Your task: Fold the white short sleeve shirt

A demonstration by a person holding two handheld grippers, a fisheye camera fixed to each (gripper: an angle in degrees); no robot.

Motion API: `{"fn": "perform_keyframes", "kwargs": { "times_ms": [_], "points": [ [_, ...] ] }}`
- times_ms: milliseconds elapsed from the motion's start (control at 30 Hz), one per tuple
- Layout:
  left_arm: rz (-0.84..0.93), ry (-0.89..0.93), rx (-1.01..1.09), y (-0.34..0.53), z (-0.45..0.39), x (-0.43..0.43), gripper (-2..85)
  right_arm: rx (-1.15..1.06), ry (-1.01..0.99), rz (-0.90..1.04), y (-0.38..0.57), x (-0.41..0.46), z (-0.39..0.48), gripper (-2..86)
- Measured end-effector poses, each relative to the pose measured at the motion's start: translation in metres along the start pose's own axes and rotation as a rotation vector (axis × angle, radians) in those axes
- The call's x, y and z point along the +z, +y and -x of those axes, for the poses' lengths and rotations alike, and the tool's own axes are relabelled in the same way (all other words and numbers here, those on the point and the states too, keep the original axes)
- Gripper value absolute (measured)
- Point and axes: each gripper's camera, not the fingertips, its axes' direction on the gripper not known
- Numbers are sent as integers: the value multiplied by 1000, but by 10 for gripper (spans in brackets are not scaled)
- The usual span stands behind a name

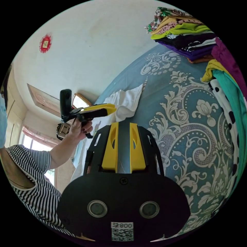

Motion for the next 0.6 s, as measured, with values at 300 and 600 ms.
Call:
{"fn": "perform_keyframes", "kwargs": {
  "times_ms": [300,600],
  "points": [
    [169,114,79,-39,-18,63,98,21,-41,-10,30,44,-32,133],
    [66,143,-11,-68,8,70,99,10,-61,17,45,85,-34,140]
  ]
}}
